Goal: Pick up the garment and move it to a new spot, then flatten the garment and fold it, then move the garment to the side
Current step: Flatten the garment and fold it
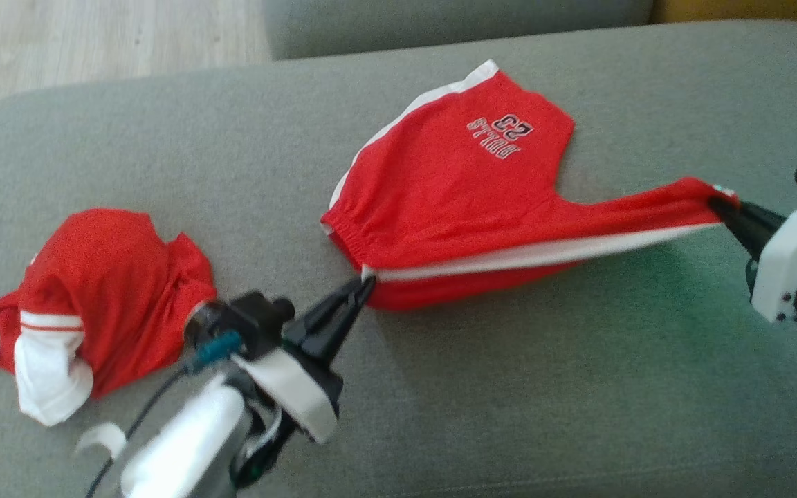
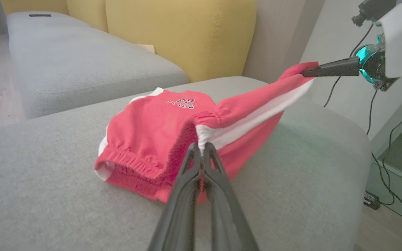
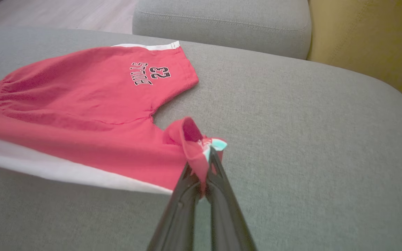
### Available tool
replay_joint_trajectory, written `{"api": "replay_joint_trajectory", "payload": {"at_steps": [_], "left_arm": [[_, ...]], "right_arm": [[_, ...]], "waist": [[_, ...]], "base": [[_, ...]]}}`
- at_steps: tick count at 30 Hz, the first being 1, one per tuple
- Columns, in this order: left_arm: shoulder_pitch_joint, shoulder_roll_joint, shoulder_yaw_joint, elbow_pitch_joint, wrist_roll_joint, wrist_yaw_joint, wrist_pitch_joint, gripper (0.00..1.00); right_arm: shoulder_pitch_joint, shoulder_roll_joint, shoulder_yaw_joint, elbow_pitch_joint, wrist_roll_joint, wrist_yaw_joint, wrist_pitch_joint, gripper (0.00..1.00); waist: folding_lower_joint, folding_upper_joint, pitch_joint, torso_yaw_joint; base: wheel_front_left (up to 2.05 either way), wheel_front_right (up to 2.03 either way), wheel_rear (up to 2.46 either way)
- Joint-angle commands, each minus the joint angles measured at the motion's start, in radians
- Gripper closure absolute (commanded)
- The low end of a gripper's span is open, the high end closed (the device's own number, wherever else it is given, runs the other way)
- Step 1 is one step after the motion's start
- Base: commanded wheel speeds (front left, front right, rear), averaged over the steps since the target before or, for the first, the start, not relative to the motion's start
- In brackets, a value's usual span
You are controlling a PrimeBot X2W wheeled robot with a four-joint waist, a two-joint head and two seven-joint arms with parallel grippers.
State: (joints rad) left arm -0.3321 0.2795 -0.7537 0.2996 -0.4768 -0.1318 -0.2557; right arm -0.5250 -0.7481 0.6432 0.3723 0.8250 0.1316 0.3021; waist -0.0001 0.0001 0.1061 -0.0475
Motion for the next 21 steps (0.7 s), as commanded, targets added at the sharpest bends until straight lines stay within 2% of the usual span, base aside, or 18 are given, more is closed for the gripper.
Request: {"api": "replay_joint_trajectory", "payload": {"at_steps": [1,10,21], "left_arm": [[-0.08,0.012,0.057,-0.018,0.008,0.003,-0.006,1.0],[-0.229,-0.037,0.065,0.046,0.024,0.002,-0.006,1.0],[-0.379,-0.087,0.044,0.106,0.011,0.001,-0.006,1.0]], "right_arm": [[-0.041,-0.01,-0.036,-0.017,-0.021,-0.001,0.016,1.0],[-0.201,0.098,-0.147,0.054,-0.112,-0.001,0.137,1.0],[-0.441,0.177,-0.135,0.186,-0.219,-0.001,0.258,1.0]], "waist": [[0.0001,-0.0001,0.034,0.023],[0.0001,-0.0001,0.151,0.089],[0.0001,-0.0001,0.271,0.147]], "base": [[0.0,0.0,0.0],[0.0,0.0,0.0],[0.0,0.0,0.0]]}}
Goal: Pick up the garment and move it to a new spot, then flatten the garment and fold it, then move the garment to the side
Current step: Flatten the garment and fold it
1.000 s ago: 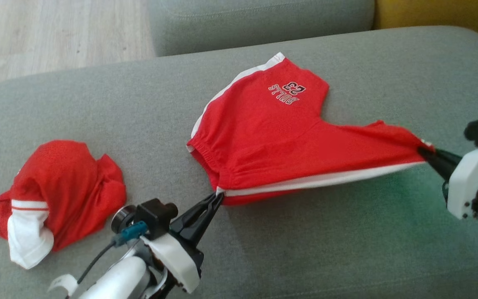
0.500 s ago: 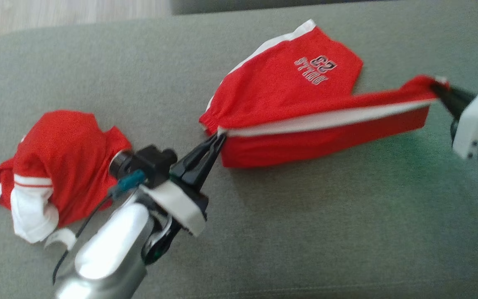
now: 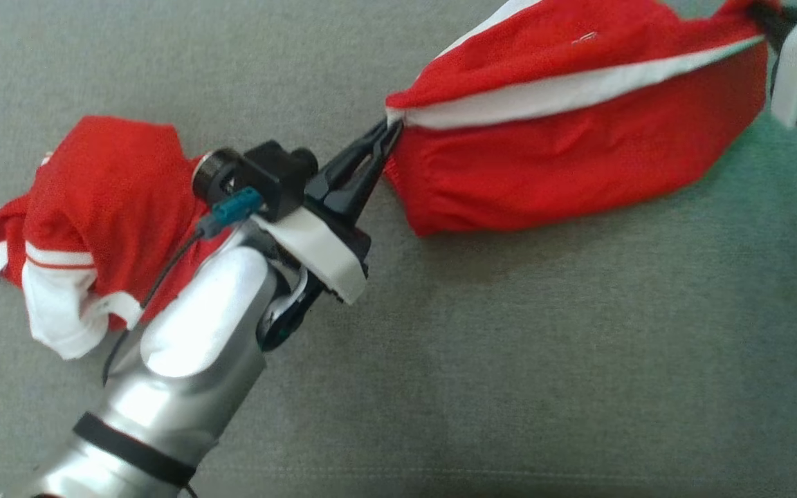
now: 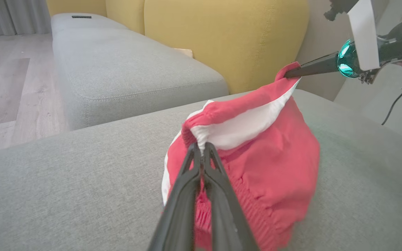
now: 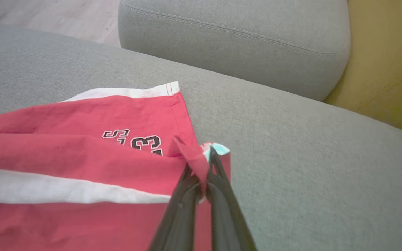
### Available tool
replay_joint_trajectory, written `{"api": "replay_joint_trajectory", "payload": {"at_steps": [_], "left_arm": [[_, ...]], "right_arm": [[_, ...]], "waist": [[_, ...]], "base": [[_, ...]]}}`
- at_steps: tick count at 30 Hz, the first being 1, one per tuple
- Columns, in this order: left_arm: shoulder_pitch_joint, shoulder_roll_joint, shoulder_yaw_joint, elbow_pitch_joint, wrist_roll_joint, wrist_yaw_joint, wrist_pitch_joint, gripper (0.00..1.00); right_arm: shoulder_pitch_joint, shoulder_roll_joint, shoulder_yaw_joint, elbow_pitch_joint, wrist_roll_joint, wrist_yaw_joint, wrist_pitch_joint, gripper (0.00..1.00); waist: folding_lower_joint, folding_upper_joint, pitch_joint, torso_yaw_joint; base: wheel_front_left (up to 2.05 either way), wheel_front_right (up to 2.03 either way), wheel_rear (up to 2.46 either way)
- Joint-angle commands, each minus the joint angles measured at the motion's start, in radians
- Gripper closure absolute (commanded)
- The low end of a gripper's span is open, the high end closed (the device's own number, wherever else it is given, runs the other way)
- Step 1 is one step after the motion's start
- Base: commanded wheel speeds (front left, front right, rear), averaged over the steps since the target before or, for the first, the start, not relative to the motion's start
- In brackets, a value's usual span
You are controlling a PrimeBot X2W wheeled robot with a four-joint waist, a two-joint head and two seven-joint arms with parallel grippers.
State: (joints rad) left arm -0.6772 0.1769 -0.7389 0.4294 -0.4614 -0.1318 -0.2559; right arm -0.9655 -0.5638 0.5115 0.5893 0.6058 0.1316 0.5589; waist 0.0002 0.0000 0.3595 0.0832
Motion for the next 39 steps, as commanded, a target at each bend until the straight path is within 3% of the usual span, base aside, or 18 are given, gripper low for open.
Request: {"api": "replay_joint_trajectory", "payload": {"at_steps": [1,12,26,27,28,29,30,31,39], "left_arm": [[-0.045,0.014,0.027,-0.02,-0.005,0.001,-0.006,1.0],[-0.124,-0.015,0.012,-0.005,-0.006,0.001,-0.006,1.0],[-0.142,-0.061,0.064,0.0,0.013,0.001,-0.006,1.0],[-0.141,-0.062,0.067,0.003,0.015,0.001,-0.006,1.0],[-0.14,-0.063,0.067,0.009,0.016,0.001,-0.006,1.0],[-0.141,-0.064,0.069,0.014,0.017,0.001,-0.006,0.79],[-0.141,-0.065,0.074,0.017,0.021,0.001,-0.006,0.45],[-0.14,-0.065,0.077,0.021,0.024,0.001,-0.006,0.0],[-0.1,-0.065,0.118,0.059,0.048,0.001,-0.006,0.0]], "right_arm": [[-0.021,-0.002,0.001,-0.019,-0.007,-0.001,0.006,1.0],[-0.204,0.039,0.04,0.115,-0.058,-0.001,-0.013,1.0],[-0.337,0.067,0.131,0.25,-0.076,-0.001,-0.115,1.0],[-0.343,0.069,0.136,0.258,-0.077,-0.001,-0.126,0.97],[-0.348,0.07,0.143,0.267,-0.08,-0.001,-0.138,0.17],[-0.352,0.072,0.147,0.279,-0.083,-0.001,-0.148,0.0],[-0.354,0.075,0.151,0.291,-0.084,-0.001,-0.157,0.0],[-0.355,0.079,0.157,0.301,-0.085,-0.001,-0.168,0.0],[-0.308,0.1,0.162,0.369,-0.042,-0.001,-0.296,0.0]], "waist": [[-0.0002,0.0,0.028,0.021],[-0.0002,0.0,0.115,0.072],[-0.0002,0.0,0.172,0.106],[-0.0002,0.0,0.173,0.105],[-0.0002,0.0,0.173,0.105],[-0.0002,0.0,0.172,0.104],[-0.0002,0.0,0.171,0.102],[-0.0002,0.0,0.168,0.1],[-0.0002,0.0,0.092,0.062]], "base": [[0.0,0.0,0.0],[0.0,0.0,0.0],[0.0,0.0,0.0],[0.0,0.0,0.0],[0.0,0.0,0.0],[0.0,0.0,0.0],[0.0,0.0,0.0],[0.0,0.0,0.0],[0.0,0.0,0.0]]}}
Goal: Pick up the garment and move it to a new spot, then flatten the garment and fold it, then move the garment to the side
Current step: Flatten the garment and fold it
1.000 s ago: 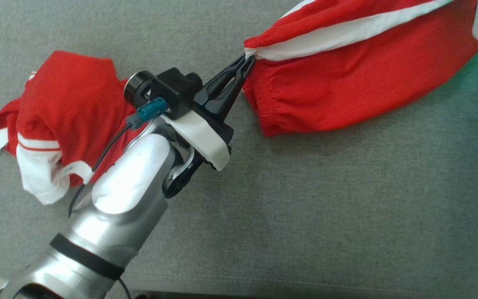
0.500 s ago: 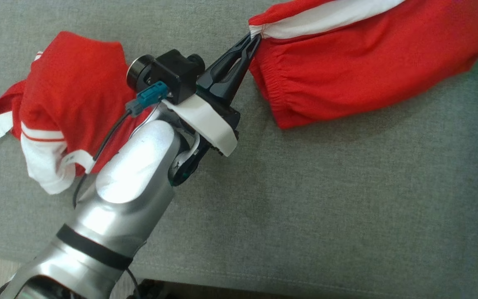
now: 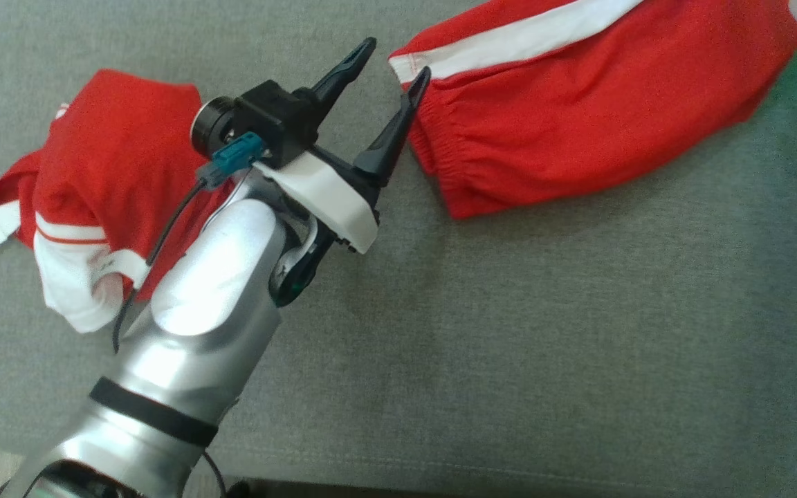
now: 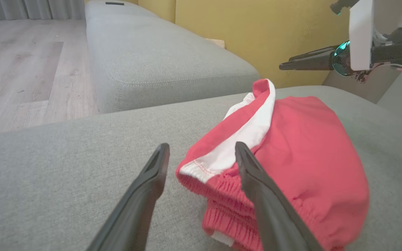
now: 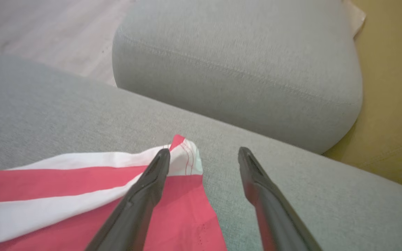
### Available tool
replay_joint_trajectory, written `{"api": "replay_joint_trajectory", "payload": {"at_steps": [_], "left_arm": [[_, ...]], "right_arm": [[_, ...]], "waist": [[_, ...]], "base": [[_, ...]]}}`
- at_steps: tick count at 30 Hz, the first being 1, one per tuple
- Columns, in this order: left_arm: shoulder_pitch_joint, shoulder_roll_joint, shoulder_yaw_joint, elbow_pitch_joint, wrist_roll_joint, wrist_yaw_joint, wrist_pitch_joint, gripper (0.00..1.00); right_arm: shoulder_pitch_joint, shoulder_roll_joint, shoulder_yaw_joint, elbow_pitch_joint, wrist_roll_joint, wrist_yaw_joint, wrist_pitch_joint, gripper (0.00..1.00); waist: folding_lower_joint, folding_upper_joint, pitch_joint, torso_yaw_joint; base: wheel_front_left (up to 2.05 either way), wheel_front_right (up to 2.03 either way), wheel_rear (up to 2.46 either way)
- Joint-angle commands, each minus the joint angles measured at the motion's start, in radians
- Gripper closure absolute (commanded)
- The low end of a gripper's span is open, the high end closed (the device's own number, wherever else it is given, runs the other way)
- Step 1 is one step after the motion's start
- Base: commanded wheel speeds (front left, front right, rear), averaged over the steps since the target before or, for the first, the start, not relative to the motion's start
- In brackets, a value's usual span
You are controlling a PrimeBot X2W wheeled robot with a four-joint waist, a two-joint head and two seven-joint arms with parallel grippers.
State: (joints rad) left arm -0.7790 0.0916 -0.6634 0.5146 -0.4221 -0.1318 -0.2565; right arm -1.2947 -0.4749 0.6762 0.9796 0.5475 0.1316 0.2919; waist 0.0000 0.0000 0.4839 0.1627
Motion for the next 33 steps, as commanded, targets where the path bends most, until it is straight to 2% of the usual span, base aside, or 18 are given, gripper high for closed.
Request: {"api": "replay_joint_trajectory", "payload": {"at_steps": [1,14,20,24,27,33], "left_arm": [[0.002,0.021,0.043,-0.026,0.009,0.001,-0.005,0.0],[0.193,0.022,0.242,-0.069,0.062,0.002,-0.005,0.0],[0.304,0.011,0.333,-0.129,0.089,0.011,-0.005,0.0],[0.382,-0.005,0.397,-0.185,0.097,0.015,-0.005,0.0],[0.438,-0.013,0.432,-0.228,0.116,0.014,-0.005,0.0],[0.545,-0.029,0.497,-0.307,0.143,0.011,-0.005,0.0]], "right_arm": [[0.022,0.011,-0.003,-0.021,0.016,-0.001,-0.029,0.0],[0.287,0.081,-0.046,-0.101,0.142,-0.001,-0.396,0.0],[0.439,0.131,-0.1,-0.157,0.16,-0.001,-0.501,0.0],[0.544,0.162,-0.172,-0.185,0.114,-0.001,-0.54,0.0],[0.621,0.185,-0.245,-0.219,0.03,-0.001,-0.551,0.0],[0.822,0.299,-0.486,-0.384,-0.167,-0.001,-0.553,0.0]], "waist": [[0.0,0.0,-0.033,-0.017],[0.0,0.0,-0.26,-0.109],[0.0,0.0,-0.342,-0.137],[0.0,0.0,-0.374,-0.149],[0.0,0.0,-0.389,-0.157],[0.0,0.0,-0.413,-0.172]], "base": [[0.0,0.0,0.0],[0.0,0.0,0.0],[0.0,0.0,0.0],[0.0,0.0,0.0],[0.0,0.0,0.0],[0.0,0.0,0.0]]}}
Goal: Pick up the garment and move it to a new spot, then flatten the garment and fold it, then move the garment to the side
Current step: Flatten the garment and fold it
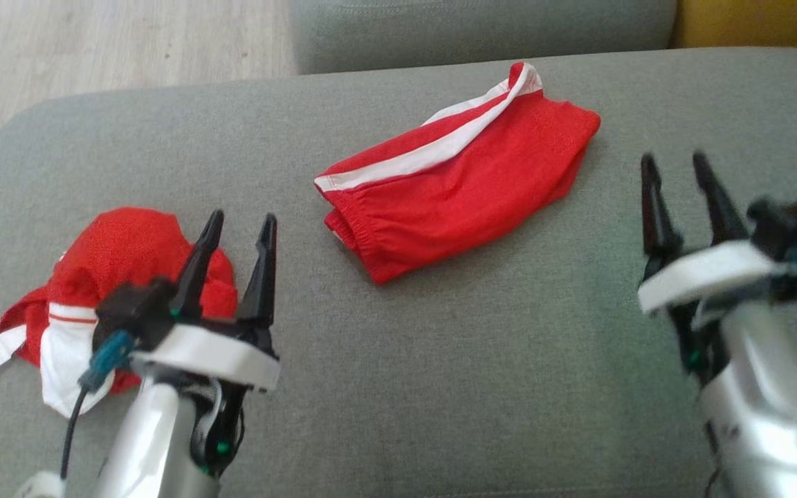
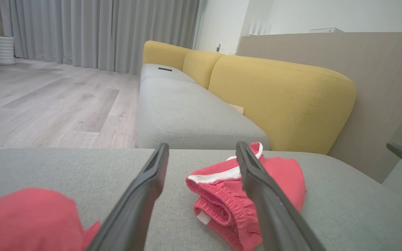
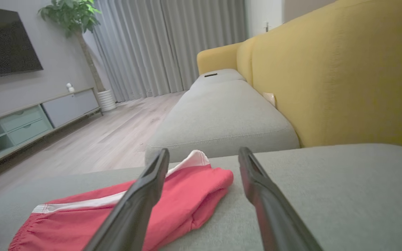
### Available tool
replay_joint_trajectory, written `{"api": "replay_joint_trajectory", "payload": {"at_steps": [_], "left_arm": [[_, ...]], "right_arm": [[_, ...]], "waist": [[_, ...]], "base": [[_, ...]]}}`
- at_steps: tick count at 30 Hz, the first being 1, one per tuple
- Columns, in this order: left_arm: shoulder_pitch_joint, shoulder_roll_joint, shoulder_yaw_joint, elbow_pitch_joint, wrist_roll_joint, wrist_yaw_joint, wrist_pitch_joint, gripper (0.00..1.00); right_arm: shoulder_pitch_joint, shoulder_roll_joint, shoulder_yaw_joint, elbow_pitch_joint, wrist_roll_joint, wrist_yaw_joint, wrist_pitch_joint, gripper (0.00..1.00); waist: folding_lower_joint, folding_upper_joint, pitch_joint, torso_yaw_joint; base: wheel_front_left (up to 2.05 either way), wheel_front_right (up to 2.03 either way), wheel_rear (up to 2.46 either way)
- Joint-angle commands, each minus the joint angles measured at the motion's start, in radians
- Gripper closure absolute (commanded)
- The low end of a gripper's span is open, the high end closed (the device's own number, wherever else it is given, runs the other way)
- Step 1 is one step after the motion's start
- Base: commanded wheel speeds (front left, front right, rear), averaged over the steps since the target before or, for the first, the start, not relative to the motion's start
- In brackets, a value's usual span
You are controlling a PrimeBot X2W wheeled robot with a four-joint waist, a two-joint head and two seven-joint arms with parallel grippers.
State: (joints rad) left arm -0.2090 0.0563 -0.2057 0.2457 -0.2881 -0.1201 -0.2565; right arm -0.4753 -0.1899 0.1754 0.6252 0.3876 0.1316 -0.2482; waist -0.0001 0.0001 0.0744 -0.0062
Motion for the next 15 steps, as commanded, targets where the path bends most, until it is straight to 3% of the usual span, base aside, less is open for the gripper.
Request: {"api": "replay_joint_trajectory", "payload": {"at_steps": [1,6,15], "left_arm": [[-0.007,0.003,0.046,-0.049,0.01,-0.001,-0.005,0.0],[0.071,-0.004,0.066,-0.105,0.034,-0.004,-0.005,0.0],[0.098,-0.006,0.059,-0.137,0.019,-0.005,-0.005,0.0]], "right_arm": [[0.039,0.039,-0.021,-0.059,-0.04,-0.001,-0.013,0.0],[0.184,0.122,-0.115,-0.173,-0.149,-0.001,-0.013,0.0],[0.239,0.139,-0.137,-0.244,-0.155,-0.001,0.001,0.0]], "waist": [[0.0001,-0.0001,-0.007,-0.005],[0.0001,-0.0001,-0.014,-0.019],[0.0001,-0.0001,0.01,-0.017]], "base": [[0.0,0.0,0.0],[0.0,0.0,0.0],[0.0,0.0,0.0]]}}
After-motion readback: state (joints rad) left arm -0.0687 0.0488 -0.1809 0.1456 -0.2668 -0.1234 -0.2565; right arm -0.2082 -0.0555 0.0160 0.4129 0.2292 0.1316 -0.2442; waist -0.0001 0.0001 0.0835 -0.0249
